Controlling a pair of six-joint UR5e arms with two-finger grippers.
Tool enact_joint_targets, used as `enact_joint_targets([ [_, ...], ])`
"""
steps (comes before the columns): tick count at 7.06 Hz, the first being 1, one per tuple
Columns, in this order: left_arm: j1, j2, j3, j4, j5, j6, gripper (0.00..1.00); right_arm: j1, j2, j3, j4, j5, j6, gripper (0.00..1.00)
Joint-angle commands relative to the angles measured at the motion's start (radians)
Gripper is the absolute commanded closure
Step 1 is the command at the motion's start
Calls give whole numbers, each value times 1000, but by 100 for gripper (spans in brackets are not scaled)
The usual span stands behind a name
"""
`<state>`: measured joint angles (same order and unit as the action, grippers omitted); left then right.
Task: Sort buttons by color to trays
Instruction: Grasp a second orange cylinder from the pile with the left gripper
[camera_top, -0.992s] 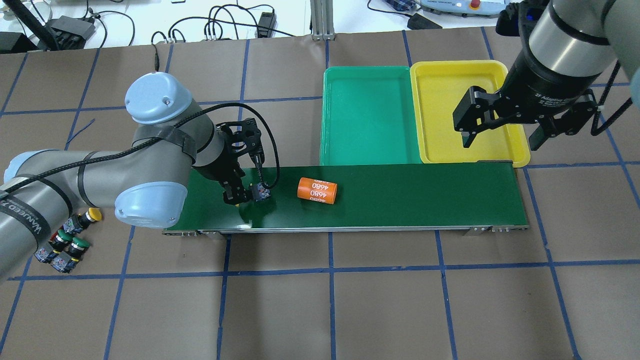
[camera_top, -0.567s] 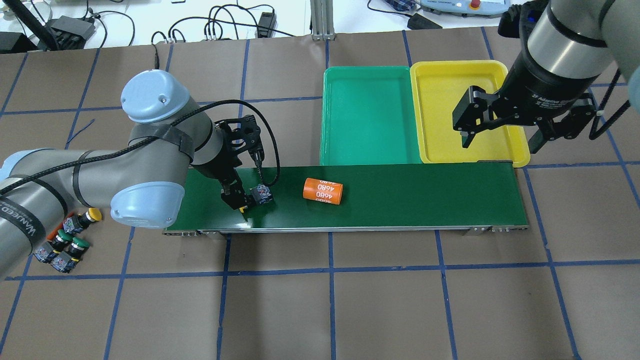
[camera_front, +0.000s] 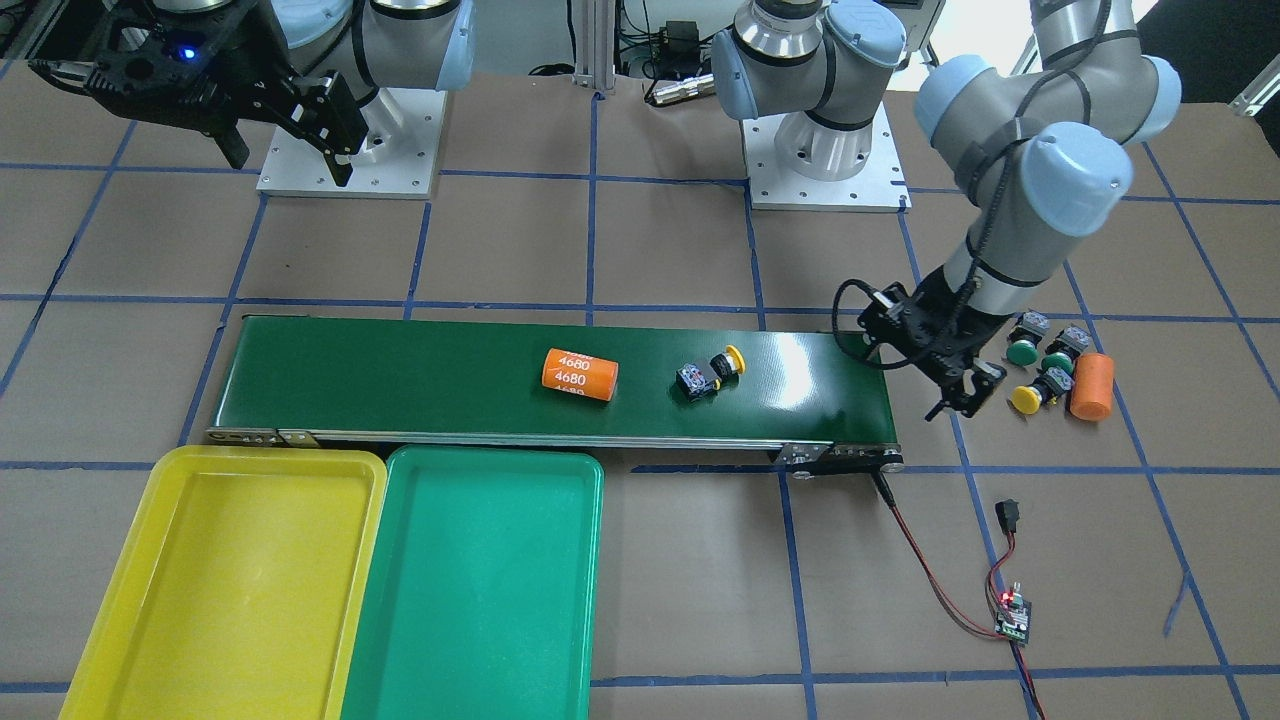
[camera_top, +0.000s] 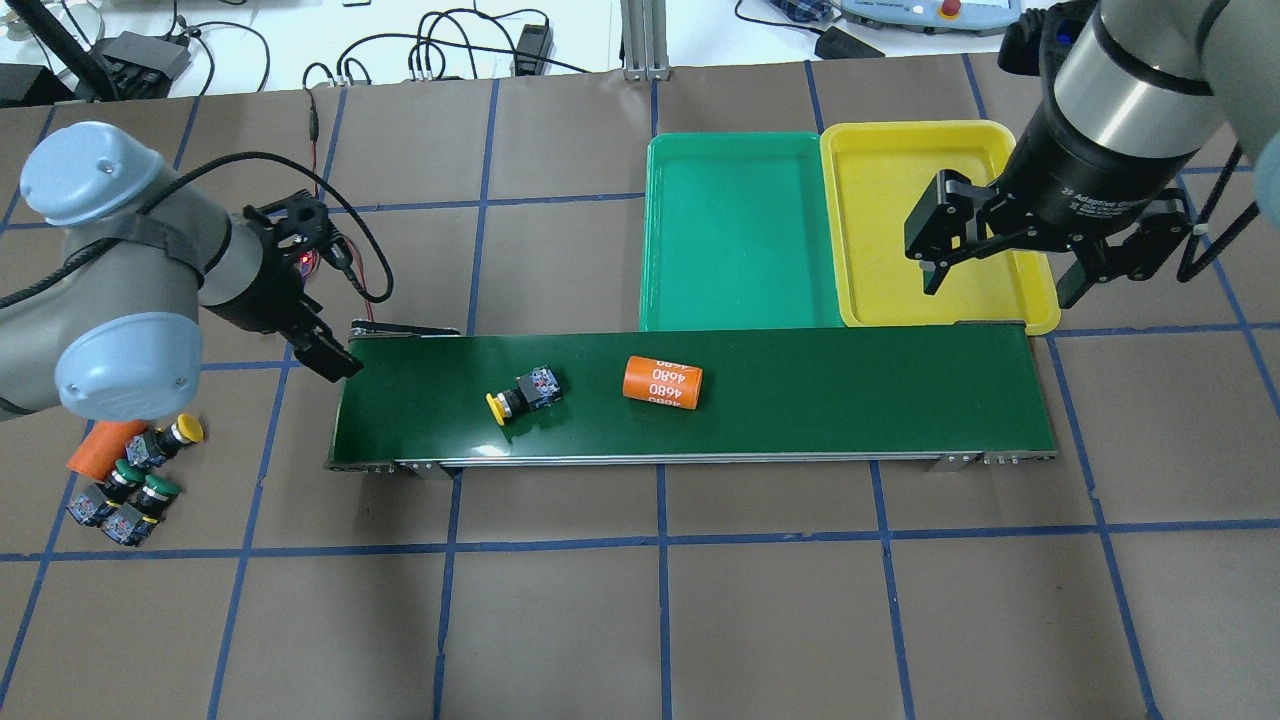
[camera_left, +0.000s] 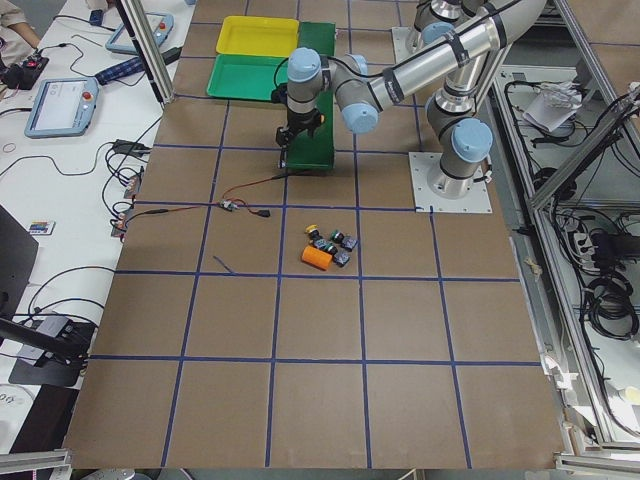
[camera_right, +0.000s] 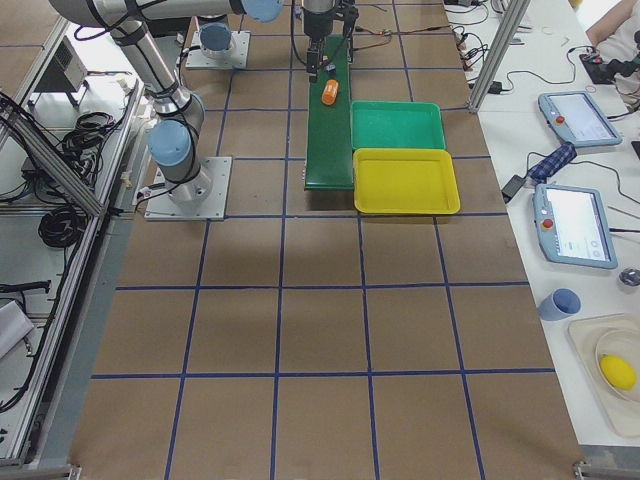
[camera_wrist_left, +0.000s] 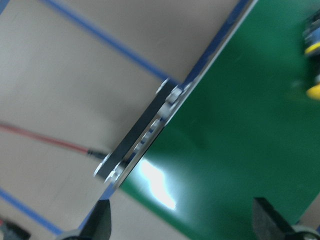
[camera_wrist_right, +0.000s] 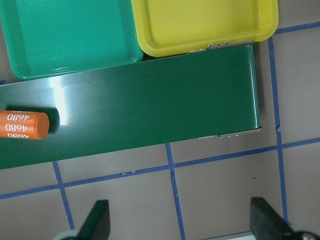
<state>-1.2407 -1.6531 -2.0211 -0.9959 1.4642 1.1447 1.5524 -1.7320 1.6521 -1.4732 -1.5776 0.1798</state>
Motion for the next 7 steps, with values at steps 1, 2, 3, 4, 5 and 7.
enact_joint_targets([
  [1,291,-37,-31,9,-10,-8,0,0,0,2,2,-1,44,0],
  [2,382,-49,-53,16,-7,1,0,0,0,2,2,-1,46,0],
  [3,436,-71,-39,16,-2,3,0,-2,0,0,4,-4,44,0],
  [4,470,-111,-37,95,-1,6,0,-2,0,2,4,-1,40,0],
  [5,500,-158,-41,212,-1,38,0,-2,0,2,4,8,26,0],
  [7,514,-229,-22,307,-2,133,0,-2,-3,0,-1,21,-34,0],
])
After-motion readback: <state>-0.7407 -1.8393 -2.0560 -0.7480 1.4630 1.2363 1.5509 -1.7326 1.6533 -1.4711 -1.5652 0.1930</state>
